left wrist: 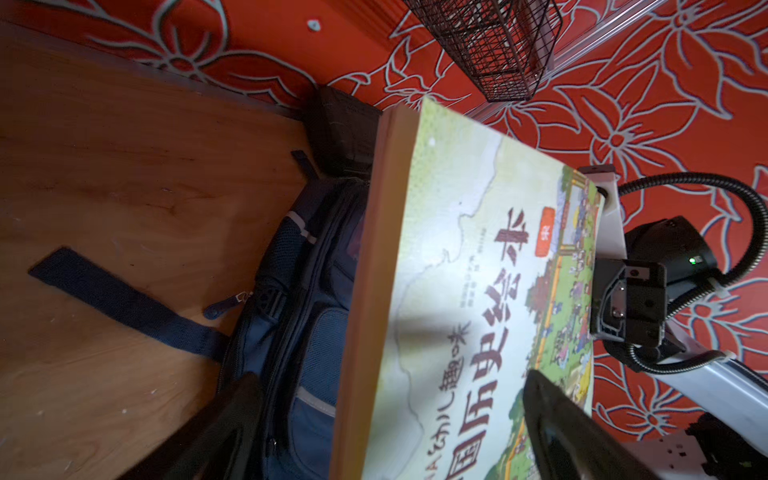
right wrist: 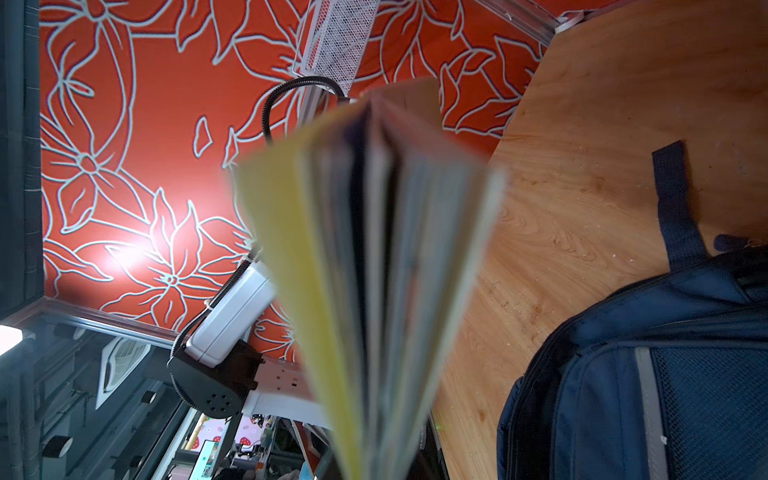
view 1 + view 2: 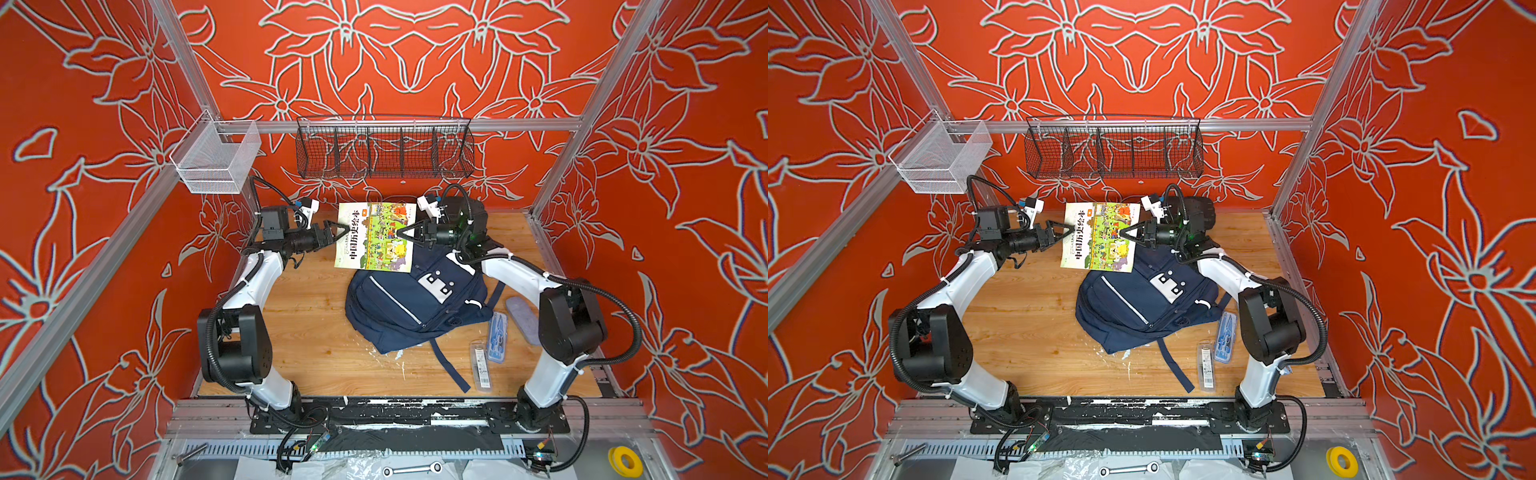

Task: Pack the student bag

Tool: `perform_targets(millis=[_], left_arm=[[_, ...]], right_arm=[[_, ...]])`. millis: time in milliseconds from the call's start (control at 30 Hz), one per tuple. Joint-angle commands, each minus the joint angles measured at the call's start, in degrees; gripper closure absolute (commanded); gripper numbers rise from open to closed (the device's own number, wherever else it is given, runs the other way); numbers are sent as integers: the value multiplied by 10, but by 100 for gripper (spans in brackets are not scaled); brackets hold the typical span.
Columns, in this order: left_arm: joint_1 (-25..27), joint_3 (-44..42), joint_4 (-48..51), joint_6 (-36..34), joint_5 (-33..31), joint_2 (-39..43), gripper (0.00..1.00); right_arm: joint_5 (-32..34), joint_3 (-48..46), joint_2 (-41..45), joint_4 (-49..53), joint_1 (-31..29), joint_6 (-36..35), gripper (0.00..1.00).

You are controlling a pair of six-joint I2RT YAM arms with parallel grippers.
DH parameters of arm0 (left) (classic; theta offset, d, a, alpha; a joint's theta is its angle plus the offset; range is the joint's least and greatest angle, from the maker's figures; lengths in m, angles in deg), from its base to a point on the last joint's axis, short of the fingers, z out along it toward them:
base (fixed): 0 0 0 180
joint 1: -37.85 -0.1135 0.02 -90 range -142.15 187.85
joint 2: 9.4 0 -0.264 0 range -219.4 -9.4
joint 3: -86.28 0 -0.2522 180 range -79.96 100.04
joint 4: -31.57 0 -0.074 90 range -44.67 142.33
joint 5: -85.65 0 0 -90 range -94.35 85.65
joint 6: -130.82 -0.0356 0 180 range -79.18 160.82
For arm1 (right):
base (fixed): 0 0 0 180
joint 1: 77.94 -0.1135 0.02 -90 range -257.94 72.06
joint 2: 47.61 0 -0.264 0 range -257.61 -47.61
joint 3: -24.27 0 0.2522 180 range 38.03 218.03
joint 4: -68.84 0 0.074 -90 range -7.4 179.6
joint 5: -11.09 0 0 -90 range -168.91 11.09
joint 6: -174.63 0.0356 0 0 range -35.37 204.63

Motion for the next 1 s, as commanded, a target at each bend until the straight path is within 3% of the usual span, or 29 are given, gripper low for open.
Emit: perform_targets(millis=[0, 233, 400, 533, 667, 700, 767, 867, 967], left_arm=[[-2, -10, -57, 23, 66, -15, 3], [-2, -30, -93, 47, 75, -31, 3], [3, -47, -189, 113, 93, -32, 9], [14, -36, -186, 120, 111, -45, 34], [16, -33, -190, 131, 114, -48, 76], [16, -34, -189, 134, 112, -45, 84], [16, -34, -184, 140, 110, -36, 97], [11, -28, -125, 120, 81, -11, 100], [-6, -20, -40, 93, 38, 27, 100]], right_arm=[[-45, 33, -14, -65, 7, 49, 100], [-67, 59, -76, -255, 18, 219, 100], [-73, 71, -90, -210, 18, 194, 100], [-57, 81, -80, -61, 18, 86, 100], [-18, 117, -70, 169, 19, -84, 95], [-1, 127, -67, 219, 19, -128, 90], [55, 158, -65, 362, 19, -231, 71], [166, 186, -57, 506, 19, -351, 53], [267, 164, -33, 553, 19, -421, 43]])
